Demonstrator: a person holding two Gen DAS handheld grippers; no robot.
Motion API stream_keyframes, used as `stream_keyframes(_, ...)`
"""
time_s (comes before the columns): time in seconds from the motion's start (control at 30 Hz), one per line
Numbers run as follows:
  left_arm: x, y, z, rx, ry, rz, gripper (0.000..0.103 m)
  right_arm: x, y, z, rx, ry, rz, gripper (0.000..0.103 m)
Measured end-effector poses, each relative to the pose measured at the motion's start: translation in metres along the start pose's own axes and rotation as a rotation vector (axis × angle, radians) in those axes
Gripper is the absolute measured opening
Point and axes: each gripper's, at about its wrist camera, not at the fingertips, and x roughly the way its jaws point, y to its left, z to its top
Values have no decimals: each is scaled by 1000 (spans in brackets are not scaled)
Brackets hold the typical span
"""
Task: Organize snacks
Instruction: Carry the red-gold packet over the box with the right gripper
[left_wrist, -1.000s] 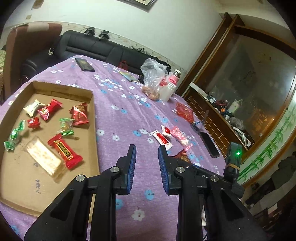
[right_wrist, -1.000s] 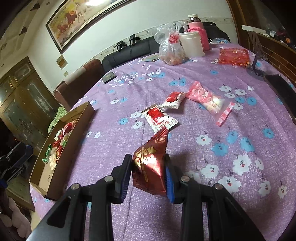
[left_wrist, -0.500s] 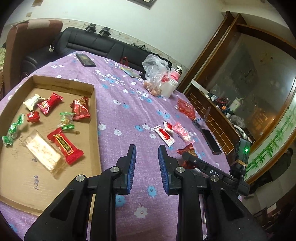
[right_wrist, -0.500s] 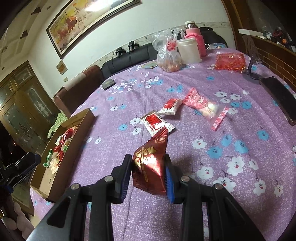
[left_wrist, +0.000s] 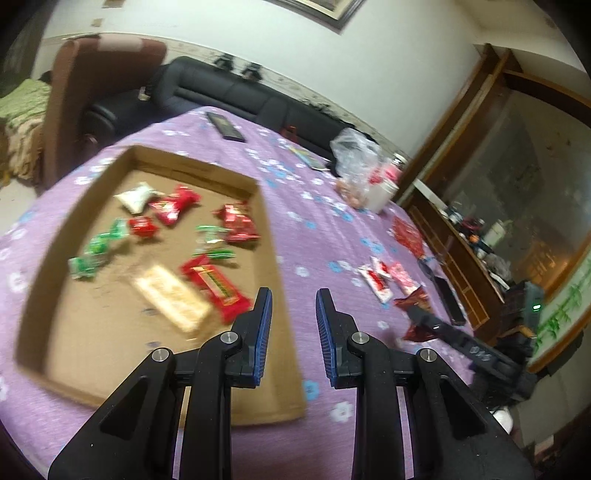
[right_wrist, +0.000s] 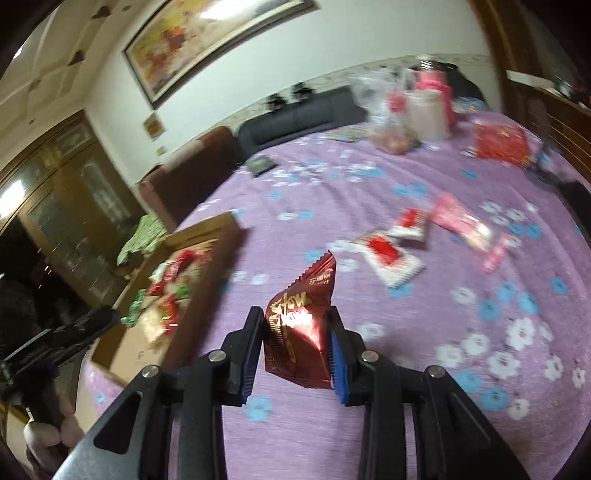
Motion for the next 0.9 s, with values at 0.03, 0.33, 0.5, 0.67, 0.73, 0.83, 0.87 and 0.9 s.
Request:
stream_keyframes(0.03,-4,4,-1,-1,-7,20,24,1,9,2,-19,0,18,36)
stream_keyframes(0.33,-25,48,0,-75,-54,124,24,21,85,15,-188,43,135,36)
stream_keyframes(0.5,-29,58,-2,-76,-70,150,24,32,122,6,-282,79,183,36)
stream_keyframes(0.67,-36,55,-3,-23,-113,160,24,43,142,-8,-345,102,195,36)
stream_keyframes(0.73,-39,53,-2,-8,-129,148,24,45,139,-7,-332,101,200,36)
stream_keyframes(0.83,-39,49,-1,-9,-125,104,24,36,123,-1,-287,75,194,36)
stream_keyframes(0.87,-37,46,0,-5,-114,88,24,28,114,2,-264,59,185,36)
stream_keyframes(0.9,-33,40,0,4,-96,64,24,21,103,6,-242,44,172,36)
